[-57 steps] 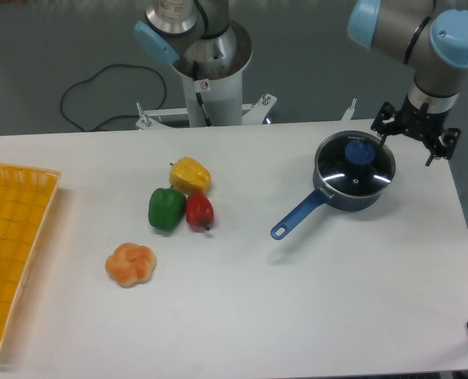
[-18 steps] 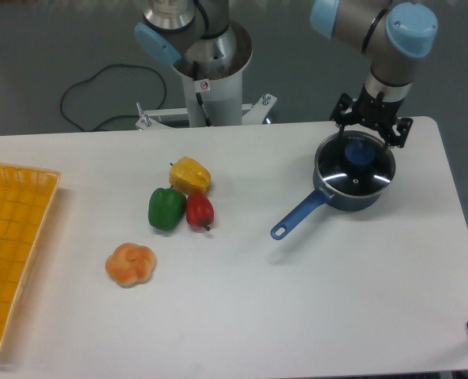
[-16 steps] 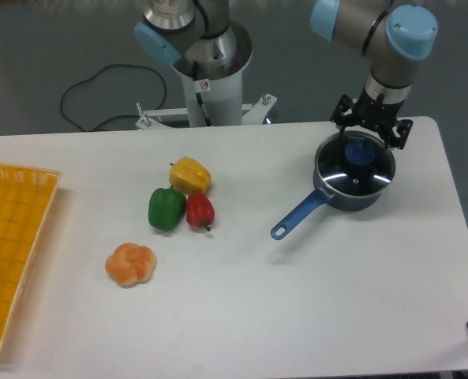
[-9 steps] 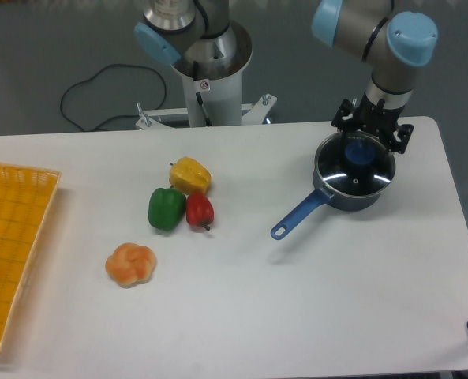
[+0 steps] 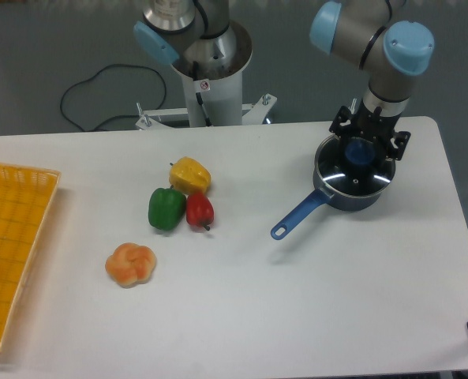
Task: Open the lid
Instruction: 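Lower the gripper onto the lid knob and close on it, then hold the lid knob firmly in the closed gripper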
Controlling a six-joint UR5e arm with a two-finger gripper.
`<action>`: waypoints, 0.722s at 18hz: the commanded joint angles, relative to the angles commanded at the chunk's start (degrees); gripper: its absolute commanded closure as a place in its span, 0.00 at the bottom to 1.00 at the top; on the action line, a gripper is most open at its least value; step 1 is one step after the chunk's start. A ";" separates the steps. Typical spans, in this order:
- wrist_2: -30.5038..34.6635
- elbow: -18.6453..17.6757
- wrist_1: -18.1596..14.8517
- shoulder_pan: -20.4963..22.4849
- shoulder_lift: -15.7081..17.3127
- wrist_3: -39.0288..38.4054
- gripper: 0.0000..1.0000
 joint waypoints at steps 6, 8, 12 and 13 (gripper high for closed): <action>0.00 -0.35 0.00 0.00 -0.44 0.00 0.04; 0.09 -0.35 0.00 0.09 -0.53 0.00 0.04; 0.09 -0.35 0.00 0.18 -0.53 0.09 0.06; 0.09 -0.35 0.00 0.18 -0.44 0.09 0.07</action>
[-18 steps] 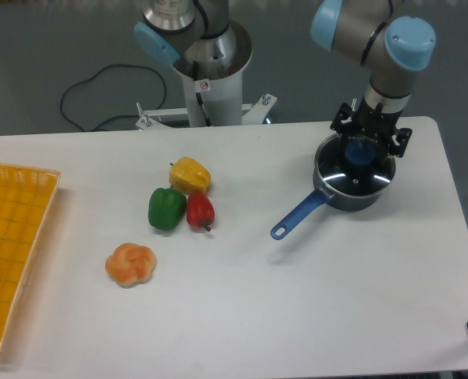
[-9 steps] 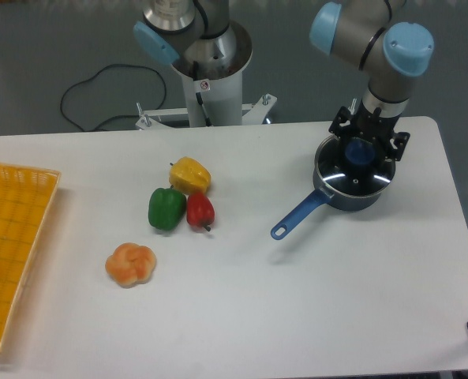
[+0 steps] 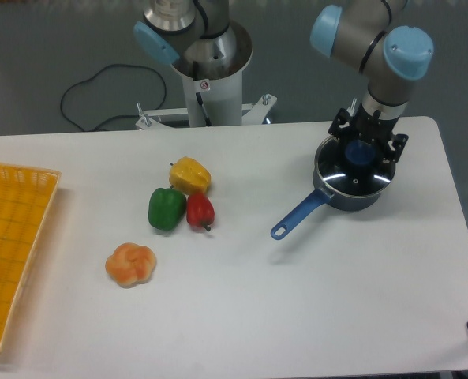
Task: Open the lid
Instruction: 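Hold the lid knob firmly in the closed gripper, then lift the glass lid up off the saucepan by its knob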
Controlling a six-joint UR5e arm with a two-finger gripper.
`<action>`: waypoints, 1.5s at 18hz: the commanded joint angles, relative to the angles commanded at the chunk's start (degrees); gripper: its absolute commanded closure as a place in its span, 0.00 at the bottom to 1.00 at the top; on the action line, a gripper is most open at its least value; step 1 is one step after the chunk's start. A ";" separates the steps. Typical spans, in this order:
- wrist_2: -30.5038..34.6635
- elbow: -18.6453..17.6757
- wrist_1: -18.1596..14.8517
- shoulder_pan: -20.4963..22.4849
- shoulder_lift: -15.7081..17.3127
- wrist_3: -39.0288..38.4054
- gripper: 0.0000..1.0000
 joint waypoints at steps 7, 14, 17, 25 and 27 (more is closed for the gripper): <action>1.49 0.00 0.00 -0.17 0.00 -0.09 0.20; 1.58 0.00 0.00 -0.26 0.00 -0.09 0.30; 1.58 0.00 0.09 -0.26 0.00 -0.09 0.33; 1.49 0.53 0.35 -0.18 0.18 0.00 0.39; 1.49 0.70 0.26 -0.18 0.18 0.00 0.39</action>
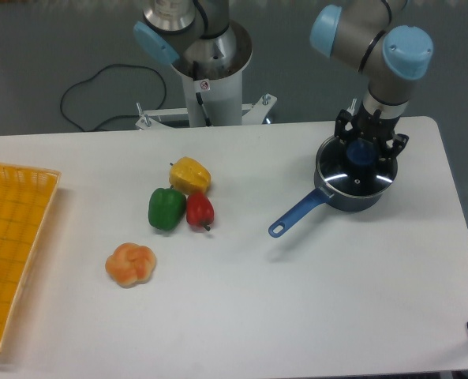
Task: Open the lid
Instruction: 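Lift the glass lid up off the saucepan by its knob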
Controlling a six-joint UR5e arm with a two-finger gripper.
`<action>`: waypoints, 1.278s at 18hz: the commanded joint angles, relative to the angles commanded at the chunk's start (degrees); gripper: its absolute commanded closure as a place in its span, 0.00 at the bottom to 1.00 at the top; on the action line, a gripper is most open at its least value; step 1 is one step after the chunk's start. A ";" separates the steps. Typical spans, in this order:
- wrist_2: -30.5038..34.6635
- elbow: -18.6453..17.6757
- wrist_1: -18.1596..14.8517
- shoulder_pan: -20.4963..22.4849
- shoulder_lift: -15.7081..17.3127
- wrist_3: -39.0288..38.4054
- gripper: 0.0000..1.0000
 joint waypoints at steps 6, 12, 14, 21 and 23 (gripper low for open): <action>0.09 1.84 -0.35 0.52 0.18 0.17 0.40; 0.26 4.39 -2.45 0.00 0.26 0.17 0.40; 0.26 5.27 -3.60 0.09 0.26 0.09 0.40; 0.26 8.87 -8.43 -0.09 -0.18 0.09 0.40; 0.26 9.05 -8.70 0.00 -0.18 0.09 0.40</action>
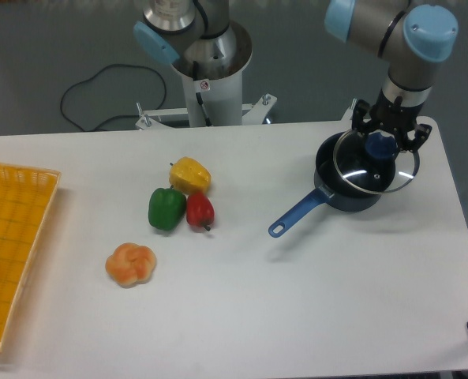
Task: Open the lid
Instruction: 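Lift the glass lid up off the saucepan by its knob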
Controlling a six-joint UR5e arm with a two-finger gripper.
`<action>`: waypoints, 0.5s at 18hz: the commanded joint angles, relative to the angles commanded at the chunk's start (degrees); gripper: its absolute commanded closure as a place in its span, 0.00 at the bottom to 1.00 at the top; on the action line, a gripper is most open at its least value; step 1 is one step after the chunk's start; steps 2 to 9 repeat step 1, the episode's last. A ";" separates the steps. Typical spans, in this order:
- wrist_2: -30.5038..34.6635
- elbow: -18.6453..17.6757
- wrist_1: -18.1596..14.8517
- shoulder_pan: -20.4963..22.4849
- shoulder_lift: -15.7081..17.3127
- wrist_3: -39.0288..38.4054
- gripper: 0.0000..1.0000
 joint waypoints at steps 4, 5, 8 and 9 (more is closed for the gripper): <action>0.00 0.00 0.09 0.00 0.00 0.00 0.39; 0.00 0.00 0.09 0.00 0.00 0.00 0.39; 0.00 0.00 0.09 0.00 0.00 0.00 0.39; 0.00 0.00 0.09 0.00 0.00 0.00 0.39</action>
